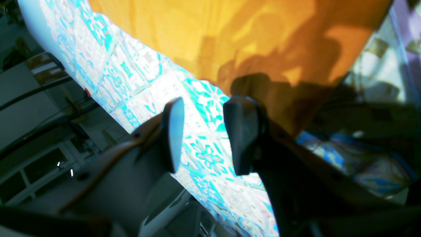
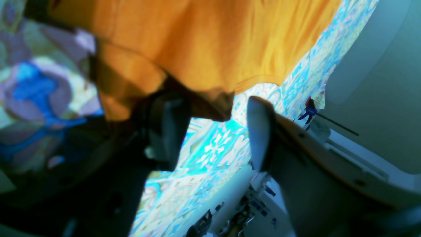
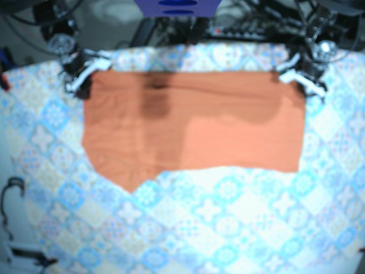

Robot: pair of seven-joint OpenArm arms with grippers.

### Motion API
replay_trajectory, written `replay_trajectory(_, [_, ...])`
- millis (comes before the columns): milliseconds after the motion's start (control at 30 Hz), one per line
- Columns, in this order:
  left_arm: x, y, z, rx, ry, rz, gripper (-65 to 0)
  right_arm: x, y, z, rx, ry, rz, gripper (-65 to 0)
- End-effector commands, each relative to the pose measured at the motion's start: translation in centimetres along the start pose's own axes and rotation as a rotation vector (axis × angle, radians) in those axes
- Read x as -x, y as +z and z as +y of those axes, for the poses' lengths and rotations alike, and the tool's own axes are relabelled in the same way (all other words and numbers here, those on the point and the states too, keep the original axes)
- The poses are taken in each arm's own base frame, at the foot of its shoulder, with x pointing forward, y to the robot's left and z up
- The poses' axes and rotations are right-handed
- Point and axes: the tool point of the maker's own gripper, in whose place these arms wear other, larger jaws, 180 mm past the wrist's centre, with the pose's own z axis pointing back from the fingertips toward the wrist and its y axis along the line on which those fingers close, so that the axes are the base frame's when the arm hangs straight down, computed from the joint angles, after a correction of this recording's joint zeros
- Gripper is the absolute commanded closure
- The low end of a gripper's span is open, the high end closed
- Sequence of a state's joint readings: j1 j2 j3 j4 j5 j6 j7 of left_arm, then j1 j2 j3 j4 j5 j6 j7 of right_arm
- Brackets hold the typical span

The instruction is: Fold the T-shirt properly

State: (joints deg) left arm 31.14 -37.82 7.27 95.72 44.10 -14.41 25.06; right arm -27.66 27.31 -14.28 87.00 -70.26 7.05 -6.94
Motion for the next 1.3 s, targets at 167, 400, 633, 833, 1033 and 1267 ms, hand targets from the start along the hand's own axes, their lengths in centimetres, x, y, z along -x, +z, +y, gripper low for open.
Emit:
replay_trajectory(167, [0.6,0.1,1.3,-0.038,-0.014,0.011,-23.7,1.1,0.1,-1.1,0.034,0.007,0.025,-41.6])
replay_trajectory(400, [0.9,0.2,1.5,-0.044,-0.008,0.019,-23.7,3.2,0.3,-1.9,0.054,-0.003,0.076,-44.9])
replay_trajectory(633, [2.2,0.7,1.3,-0.042,0.002,0.044,-23.7,5.7,1.4,-1.8,0.058,-0.018,0.138,-44.9])
replay_trajectory(833, [3.6,1.6,0.9,-0.038,0.008,0.073,-23.7,4.9,3.1,-1.1,0.050,-0.019,0.124,-44.7])
replay_trajectory(1033, [4.1,3.2,1.4,-0.044,0.082,0.064,-23.7,4.6,4.8,0.5,0.015,-0.018,0.120,-44.6])
replay_trajectory(1267, [4.4,4.3,0.8,-0.023,0.136,0.059,-23.7,3.2,5.6,2.4,-0.027,-0.041,0.103,-44.6])
